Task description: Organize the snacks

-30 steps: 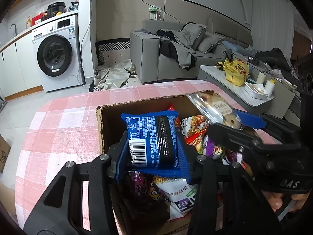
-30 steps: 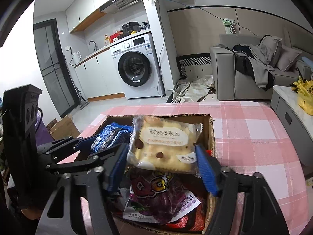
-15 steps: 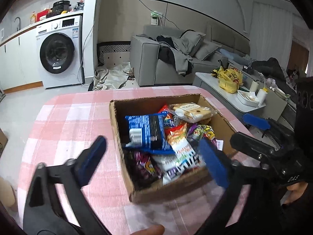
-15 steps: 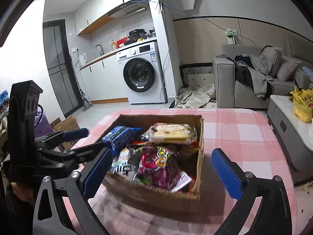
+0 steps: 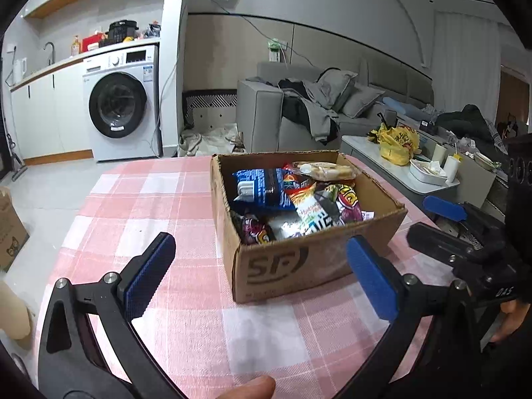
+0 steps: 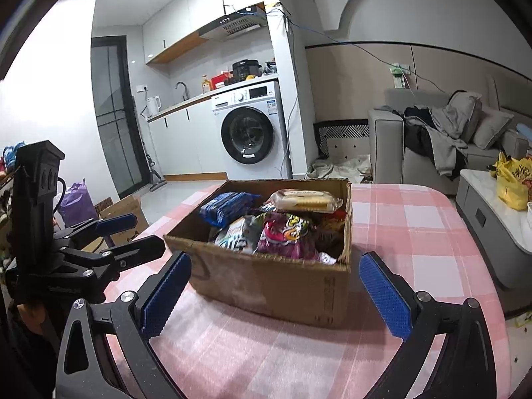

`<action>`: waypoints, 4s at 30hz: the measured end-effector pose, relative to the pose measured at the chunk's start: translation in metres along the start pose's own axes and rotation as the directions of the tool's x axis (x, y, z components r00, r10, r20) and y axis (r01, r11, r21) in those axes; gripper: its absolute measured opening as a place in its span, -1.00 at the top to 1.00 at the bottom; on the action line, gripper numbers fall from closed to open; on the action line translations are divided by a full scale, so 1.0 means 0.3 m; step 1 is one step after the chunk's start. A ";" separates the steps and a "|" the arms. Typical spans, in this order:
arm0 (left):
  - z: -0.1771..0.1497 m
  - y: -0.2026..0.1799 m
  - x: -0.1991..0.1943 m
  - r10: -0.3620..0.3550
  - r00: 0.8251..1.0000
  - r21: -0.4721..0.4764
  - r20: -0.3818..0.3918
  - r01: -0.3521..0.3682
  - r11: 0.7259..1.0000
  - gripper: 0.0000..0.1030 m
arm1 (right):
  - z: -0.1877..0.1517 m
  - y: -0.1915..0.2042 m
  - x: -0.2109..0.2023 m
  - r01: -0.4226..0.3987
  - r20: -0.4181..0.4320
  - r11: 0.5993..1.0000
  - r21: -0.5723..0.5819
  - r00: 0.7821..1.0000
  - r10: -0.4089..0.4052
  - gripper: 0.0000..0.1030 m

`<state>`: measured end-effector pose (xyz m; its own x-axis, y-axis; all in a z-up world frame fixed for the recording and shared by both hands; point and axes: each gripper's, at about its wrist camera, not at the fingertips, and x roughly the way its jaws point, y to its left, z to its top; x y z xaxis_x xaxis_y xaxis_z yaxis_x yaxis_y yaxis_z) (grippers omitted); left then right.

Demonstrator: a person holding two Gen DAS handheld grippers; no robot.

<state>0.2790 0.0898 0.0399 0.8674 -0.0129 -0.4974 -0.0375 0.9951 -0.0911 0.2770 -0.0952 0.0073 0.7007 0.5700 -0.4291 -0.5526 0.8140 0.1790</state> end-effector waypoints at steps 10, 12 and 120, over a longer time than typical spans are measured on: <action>-0.123 0.050 -0.058 0.042 0.997 -0.055 0.062 -0.039 0.998 -0.99 | -0.079 0.007 -0.059 0.018 0.055 0.999 -0.029 0.998 -0.016 -0.99; -0.135 0.050 -0.057 0.041 0.997 -0.049 0.068 -0.038 0.998 -0.99 | -0.090 0.010 -0.057 0.024 0.058 0.999 -0.025 0.998 -0.023 -0.99; -0.182 -0.005 0.028 0.089 0.993 -0.011 0.082 -0.089 0.996 -0.99 | -0.126 0.015 -0.048 0.079 0.107 0.995 -0.059 0.992 -0.072 -0.99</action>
